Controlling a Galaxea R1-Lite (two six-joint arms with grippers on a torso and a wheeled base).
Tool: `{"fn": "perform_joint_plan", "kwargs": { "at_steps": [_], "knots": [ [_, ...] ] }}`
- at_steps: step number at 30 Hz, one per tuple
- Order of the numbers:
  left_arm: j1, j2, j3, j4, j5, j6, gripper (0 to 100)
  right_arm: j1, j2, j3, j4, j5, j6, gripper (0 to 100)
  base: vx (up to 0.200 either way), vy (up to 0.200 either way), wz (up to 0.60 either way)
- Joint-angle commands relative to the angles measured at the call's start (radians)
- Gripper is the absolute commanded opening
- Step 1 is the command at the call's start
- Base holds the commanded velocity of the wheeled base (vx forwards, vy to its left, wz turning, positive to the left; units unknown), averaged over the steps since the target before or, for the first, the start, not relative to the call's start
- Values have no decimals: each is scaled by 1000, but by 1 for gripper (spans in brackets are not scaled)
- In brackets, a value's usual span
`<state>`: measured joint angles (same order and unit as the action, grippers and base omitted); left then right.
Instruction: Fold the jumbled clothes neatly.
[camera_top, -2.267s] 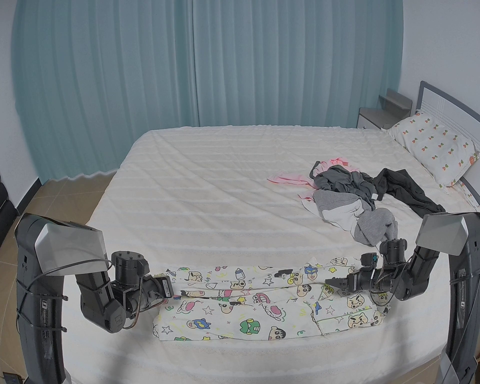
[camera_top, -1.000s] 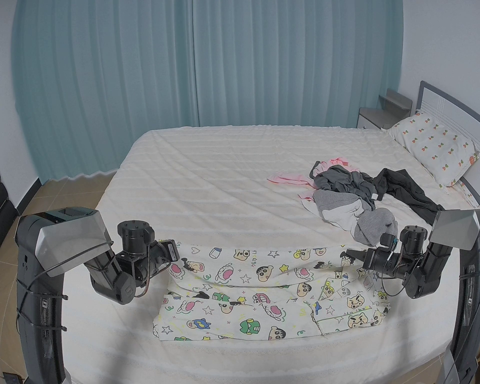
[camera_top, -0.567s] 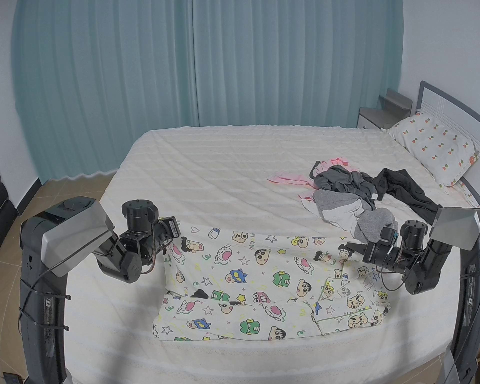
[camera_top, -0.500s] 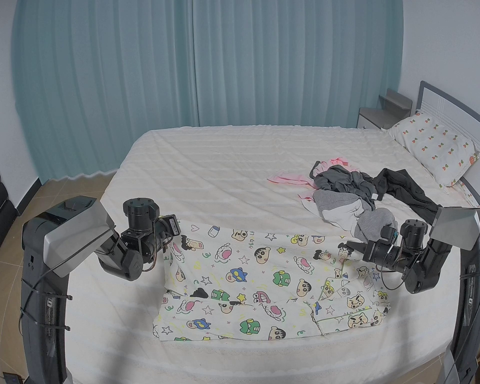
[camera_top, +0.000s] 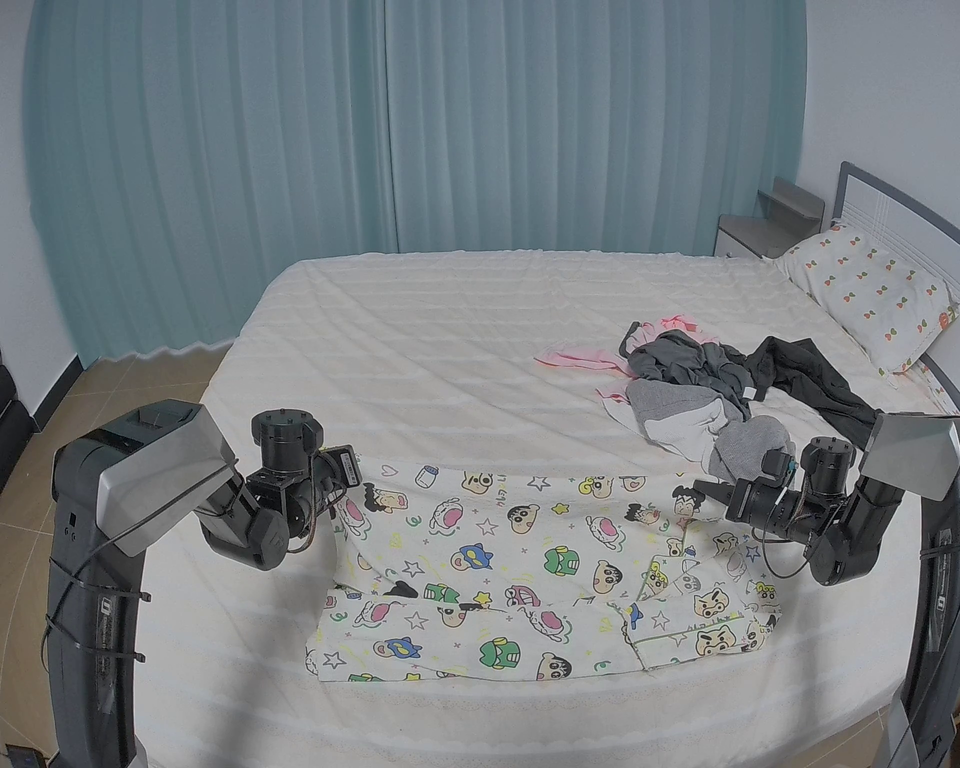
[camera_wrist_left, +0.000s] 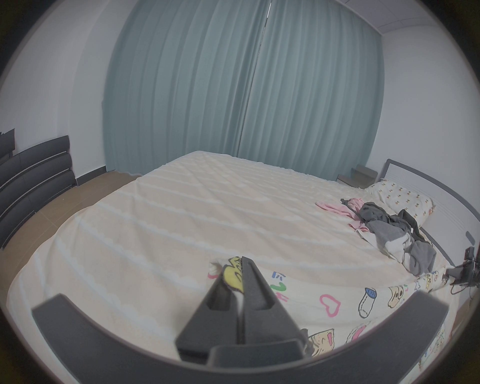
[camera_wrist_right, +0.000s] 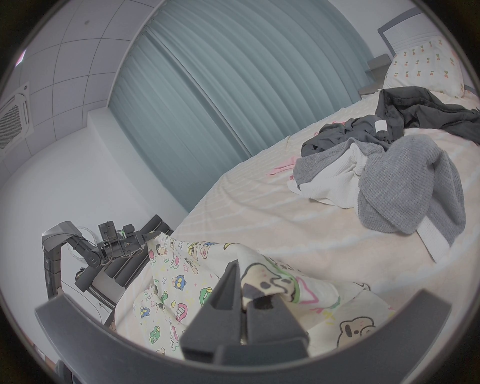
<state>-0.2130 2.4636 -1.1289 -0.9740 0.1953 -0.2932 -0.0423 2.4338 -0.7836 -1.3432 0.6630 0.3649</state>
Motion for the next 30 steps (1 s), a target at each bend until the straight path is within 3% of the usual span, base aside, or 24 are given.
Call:
{"fn": "perform_joint_plan", "kwargs": {
  "at_steps": [1, 13, 24, 26, 30],
  "knots": [
    [-3, -68, 89, -9, -5, -1, 0, 6, 7, 6, 1, 1, -1, 0, 0, 0, 0],
    [-11, -157, 413, -180, -86, 2, 0, -19, -47, 145, -2, 23, -52, 0, 0, 0, 0],
    [-13, -134, 509, -233, -117, 3, 0, -42, -9, 257, -2, 23, -185, 0, 0, 0, 0],
    [-16, -95, 515, -233, -116, 3, 0, -44, 25, 288, -1, 21, -256, 0, 0, 0, 0],
    [-20, -60, 540, -233, -117, 9, 0, -44, 48, 297, 1, 20, -282, 0, 0, 0, 0]
  ]
}}
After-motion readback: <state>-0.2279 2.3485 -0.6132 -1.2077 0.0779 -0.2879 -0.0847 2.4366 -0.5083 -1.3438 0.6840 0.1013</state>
